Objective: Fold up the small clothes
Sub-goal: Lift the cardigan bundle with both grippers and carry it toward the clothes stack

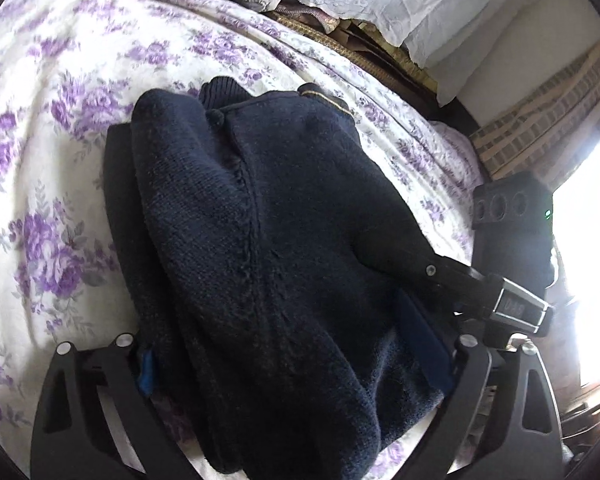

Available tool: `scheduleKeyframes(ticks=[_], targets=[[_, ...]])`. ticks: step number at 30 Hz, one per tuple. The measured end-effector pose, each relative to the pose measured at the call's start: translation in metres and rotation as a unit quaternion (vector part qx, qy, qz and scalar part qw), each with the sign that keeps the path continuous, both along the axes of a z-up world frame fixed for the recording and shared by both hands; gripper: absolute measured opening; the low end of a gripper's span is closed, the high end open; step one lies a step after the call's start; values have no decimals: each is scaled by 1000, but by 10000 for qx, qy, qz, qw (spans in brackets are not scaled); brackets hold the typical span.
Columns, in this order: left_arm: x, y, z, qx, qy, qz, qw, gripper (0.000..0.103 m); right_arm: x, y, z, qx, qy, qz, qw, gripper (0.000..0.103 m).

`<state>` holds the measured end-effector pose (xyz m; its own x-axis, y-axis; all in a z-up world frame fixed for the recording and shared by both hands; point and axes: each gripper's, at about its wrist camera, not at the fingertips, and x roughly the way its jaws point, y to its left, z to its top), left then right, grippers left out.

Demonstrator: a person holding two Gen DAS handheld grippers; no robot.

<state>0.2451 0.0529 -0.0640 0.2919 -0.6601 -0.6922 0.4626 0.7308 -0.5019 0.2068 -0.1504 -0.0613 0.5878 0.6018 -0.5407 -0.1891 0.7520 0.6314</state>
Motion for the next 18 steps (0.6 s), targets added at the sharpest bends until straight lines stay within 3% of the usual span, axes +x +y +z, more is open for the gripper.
scheduleKeyframes(ticks=[10, 18], targets=[[-12, -1, 12, 71, -484, 100, 9988, 71, -18, 1, 11, -440, -404, -329, 9977, 63], [-37, -9, 23, 109, -703, -100, 9974, 66, -44, -9, 20, -491, -525, -489, 9962, 63]])
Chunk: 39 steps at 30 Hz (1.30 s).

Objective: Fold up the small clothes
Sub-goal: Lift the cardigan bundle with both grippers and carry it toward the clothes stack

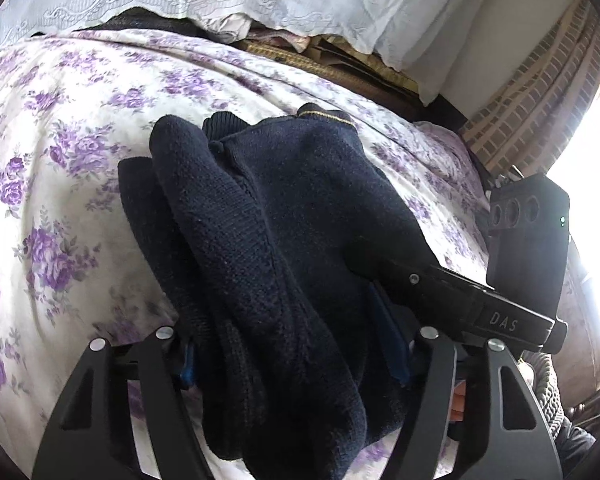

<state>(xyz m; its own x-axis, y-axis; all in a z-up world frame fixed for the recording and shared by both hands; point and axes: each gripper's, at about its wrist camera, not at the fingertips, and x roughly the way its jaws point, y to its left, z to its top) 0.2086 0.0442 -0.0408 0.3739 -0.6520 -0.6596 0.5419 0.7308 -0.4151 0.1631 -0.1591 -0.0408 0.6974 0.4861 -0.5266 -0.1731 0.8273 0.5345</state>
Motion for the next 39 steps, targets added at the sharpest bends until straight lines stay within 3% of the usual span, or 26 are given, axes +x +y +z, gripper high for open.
scheduleKeyframes(ticks=[23, 29, 39], targets=[[-99, -48, 14, 78, -156, -518, 9985, 66, -115, -46, 12, 53, -33, -554, 9984, 63], [-136, -85, 17, 85, -216, -896, 9957, 66, -169, -80, 13, 110, -147, -1038, 9944, 63], [-201, -186, 31, -32, -357, -1889, 9813, 66, -266, -168, 25, 132, -400, -2081, 9772, 63]])
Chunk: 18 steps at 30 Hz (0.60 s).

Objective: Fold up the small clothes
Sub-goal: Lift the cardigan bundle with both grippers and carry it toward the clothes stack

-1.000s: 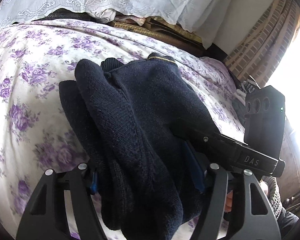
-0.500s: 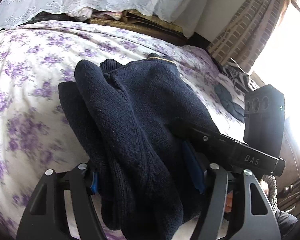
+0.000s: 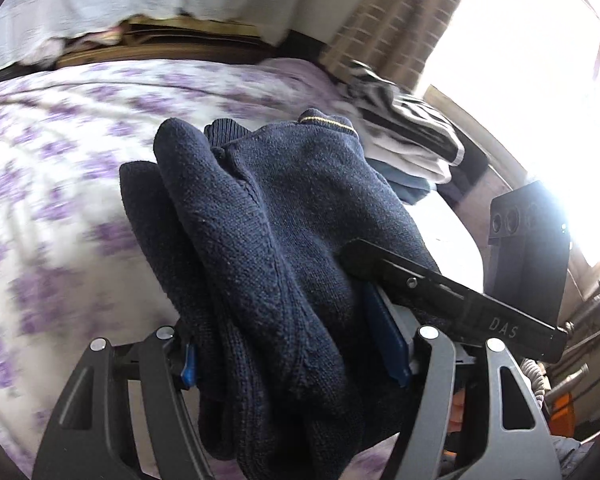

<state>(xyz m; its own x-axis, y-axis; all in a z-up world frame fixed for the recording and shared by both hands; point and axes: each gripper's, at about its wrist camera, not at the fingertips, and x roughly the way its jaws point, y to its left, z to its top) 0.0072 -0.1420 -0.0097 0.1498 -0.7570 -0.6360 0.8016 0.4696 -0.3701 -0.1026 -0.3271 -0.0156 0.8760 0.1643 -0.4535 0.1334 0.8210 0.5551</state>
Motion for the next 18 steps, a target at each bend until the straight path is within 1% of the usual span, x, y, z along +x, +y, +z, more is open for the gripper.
scheduleKeyframes(ticks=[5, 10, 13, 18], targets=[[-33, -50, 8, -11, -122, -457, 9989, 66, -44, -35, 5, -24, -82, -449, 9990, 63], [-61, -94, 9, 15, -122, -823, 9965, 66, -86, -70, 7, -60, -102, -851, 9963, 63], [-77, -121, 7, 23, -138, -1017, 9947, 66, -102, -89, 6, -59, -112, -1021, 9947, 63], [-100, -162, 2, 119, -138, -1276, 9917, 66, -129, -122, -4, 12, -93, -1321, 9912, 63]])
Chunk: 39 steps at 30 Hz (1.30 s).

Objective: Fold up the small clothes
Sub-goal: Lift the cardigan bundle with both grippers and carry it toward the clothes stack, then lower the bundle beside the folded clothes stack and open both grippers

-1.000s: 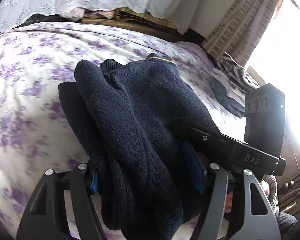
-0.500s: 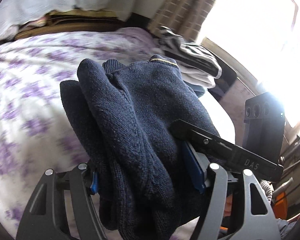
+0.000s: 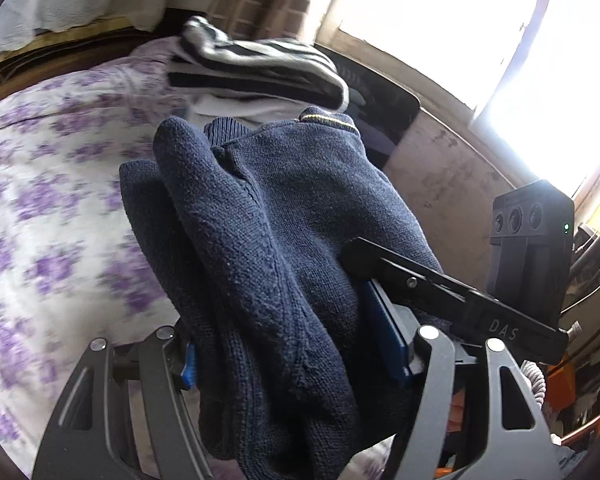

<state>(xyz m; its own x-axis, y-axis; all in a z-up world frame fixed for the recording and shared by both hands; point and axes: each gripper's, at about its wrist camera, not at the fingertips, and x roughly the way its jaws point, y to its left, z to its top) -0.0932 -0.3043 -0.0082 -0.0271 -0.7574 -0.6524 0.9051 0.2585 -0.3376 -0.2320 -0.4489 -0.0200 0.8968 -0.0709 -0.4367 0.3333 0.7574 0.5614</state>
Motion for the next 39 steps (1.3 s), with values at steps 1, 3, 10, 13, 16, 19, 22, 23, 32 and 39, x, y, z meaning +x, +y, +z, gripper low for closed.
scheduleKeyframes(ticks=[1, 3, 10, 13, 16, 19, 22, 23, 32, 39], targets=[[-5, -10, -3, 19, 10, -60, 10000, 66, -5, -8, -3, 22, 6, -73, 10000, 63], [-11, -21, -8, 45, 38, -131, 9999, 66, -15, -20, -8, 62, 14, -155, 9999, 63], [-19, -50, -22, 156, 139, -263, 9994, 66, -27, -42, -22, 210, 17, -284, 9994, 63], [-19, -57, -26, 195, 152, -279, 9993, 66, -32, -52, -28, 273, 28, -300, 9992, 63], [-18, -63, -31, 216, 210, -295, 9991, 66, -34, -57, -31, 323, 54, -329, 9989, 63], [-17, -71, -37, 248, 263, -288, 9989, 66, -33, -63, -36, 425, 78, -337, 9985, 63], [-16, -70, -46, 288, 282, -246, 9989, 66, -30, -71, -45, 604, 132, -324, 9976, 63], [-15, -72, -48, 302, 297, -230, 9988, 66, -27, -74, -49, 647, 179, -319, 9972, 63], [-3, -71, -72, 369, 684, -39, 9970, 81, -28, -73, -60, 614, 173, -325, 9974, 64], [-3, -54, -71, 375, 298, 184, 9987, 98, -41, -65, -53, 715, 275, -784, 9940, 75]])
